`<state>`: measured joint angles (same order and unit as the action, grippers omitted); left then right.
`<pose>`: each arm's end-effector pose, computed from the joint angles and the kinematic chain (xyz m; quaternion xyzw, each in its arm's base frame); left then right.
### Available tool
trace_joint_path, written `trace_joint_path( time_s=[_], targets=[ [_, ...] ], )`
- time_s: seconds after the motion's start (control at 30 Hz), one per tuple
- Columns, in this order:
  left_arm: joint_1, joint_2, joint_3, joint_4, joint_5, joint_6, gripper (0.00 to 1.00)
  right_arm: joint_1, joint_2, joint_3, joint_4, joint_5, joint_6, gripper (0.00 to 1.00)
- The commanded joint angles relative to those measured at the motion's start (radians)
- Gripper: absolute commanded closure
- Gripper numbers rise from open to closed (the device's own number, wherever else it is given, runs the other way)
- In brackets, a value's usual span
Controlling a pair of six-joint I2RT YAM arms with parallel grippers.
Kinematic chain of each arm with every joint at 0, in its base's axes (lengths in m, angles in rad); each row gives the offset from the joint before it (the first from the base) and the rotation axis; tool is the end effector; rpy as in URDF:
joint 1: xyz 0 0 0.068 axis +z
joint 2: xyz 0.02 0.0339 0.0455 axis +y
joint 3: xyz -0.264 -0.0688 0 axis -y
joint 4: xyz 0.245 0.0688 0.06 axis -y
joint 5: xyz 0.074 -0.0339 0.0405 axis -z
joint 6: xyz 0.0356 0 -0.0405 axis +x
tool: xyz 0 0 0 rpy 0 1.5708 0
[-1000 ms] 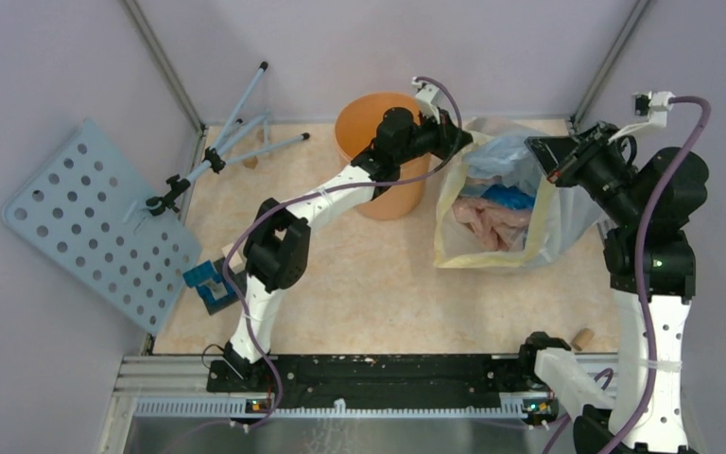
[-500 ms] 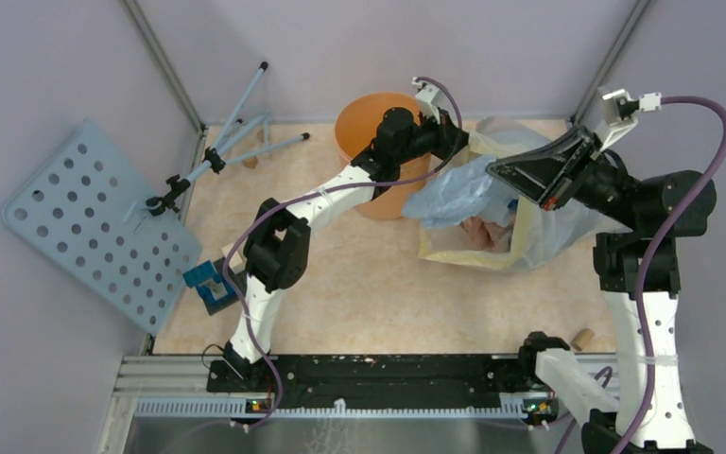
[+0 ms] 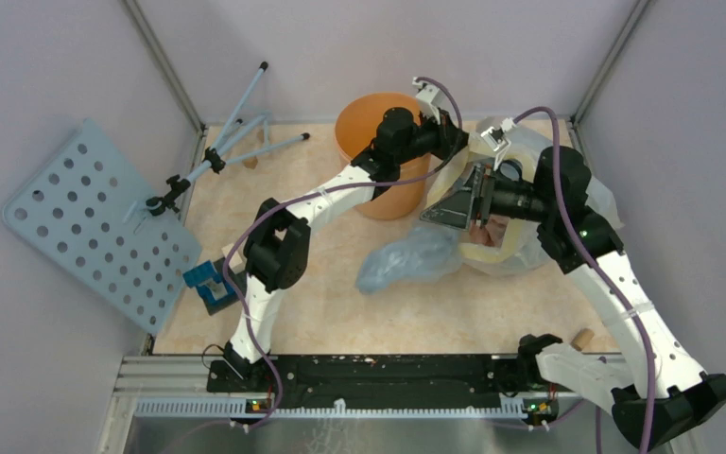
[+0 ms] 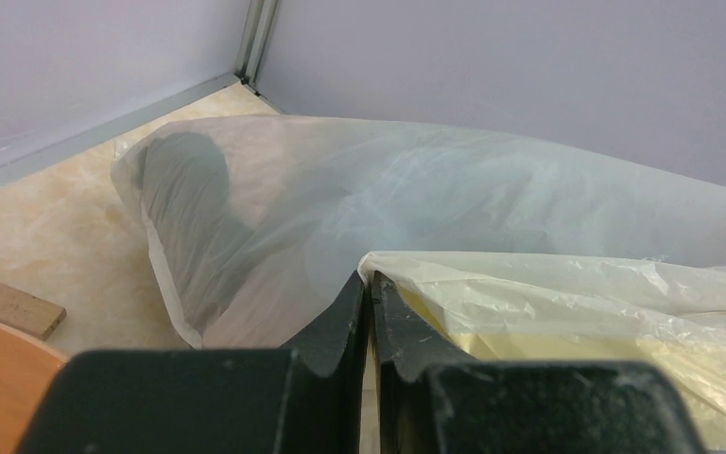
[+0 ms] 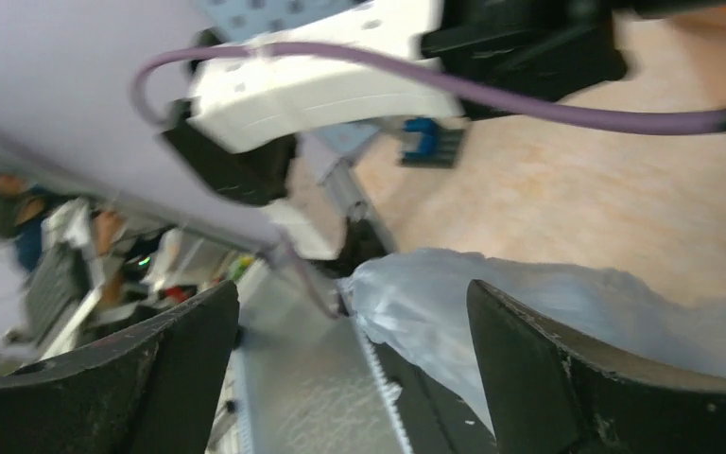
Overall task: Put the trash bags into the trash bin
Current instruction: Place the trash bag at the center of the board, then move the trash bag to the corner of the board.
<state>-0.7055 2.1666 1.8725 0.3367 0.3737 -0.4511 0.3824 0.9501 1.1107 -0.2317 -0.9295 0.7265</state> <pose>0.3928 -0.3517 0.3230 0.2193 0.6573 -0.4954 0.5238 0.1691 0.0988 0.4199 -0.1890 0.6968 0.5996 0.3453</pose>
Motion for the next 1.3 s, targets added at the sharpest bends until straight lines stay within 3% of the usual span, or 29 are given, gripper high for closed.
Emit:
trace_joint_path(
  time_s=[0.0, 0.2, 0.43, 0.57, 0.77, 0.83, 0.93, 1.13, 1.27],
  targets=[
    [0.008, -0.015, -0.013, -0.031, 0.019, -0.027, 0.89, 0.012, 0.015, 0.192, -0.369, 0.363, -0.295, 0.10],
    [0.007, -0.048, -0.051, -0.015, 0.030, -0.030, 0.88, 0.012, -0.045, 0.262, -0.498, 0.700, -0.409, 0.10],
    [0.007, -0.069, -0.078, 0.027, 0.067, -0.077, 0.88, 0.012, -0.073, 0.381, -0.589, 0.814, -0.463, 0.10],
    [0.007, -0.109, -0.110, 0.039, 0.066, -0.073, 0.88, 0.012, -0.134, 0.365, -0.586, 0.905, -0.458, 0.11],
    [0.008, -0.170, -0.126, 0.021, 0.074, -0.052, 0.87, 0.012, -0.278, 0.340, -0.544, 0.848, -0.346, 0.10],
    [0.008, -0.195, -0.146, 0.021, 0.070, -0.051, 0.87, 0.012, -0.314, 0.339, -0.580, 0.962, -0.307, 0.09],
    [0.010, -0.235, -0.193, 0.040, 0.041, -0.058, 0.88, 0.012, -0.382, 0.282, -0.646, 1.249, -0.217, 0.10],
    [0.010, -0.300, -0.269, 0.062, 0.016, -0.076, 0.89, 0.013, -0.546, 0.049, -0.687, 1.385, -0.019, 0.16],
    [0.010, -0.331, -0.305, 0.069, 0.011, -0.085, 0.89, 0.012, -0.612, -0.059, -0.811, 1.480, 0.183, 0.31]
  ],
)
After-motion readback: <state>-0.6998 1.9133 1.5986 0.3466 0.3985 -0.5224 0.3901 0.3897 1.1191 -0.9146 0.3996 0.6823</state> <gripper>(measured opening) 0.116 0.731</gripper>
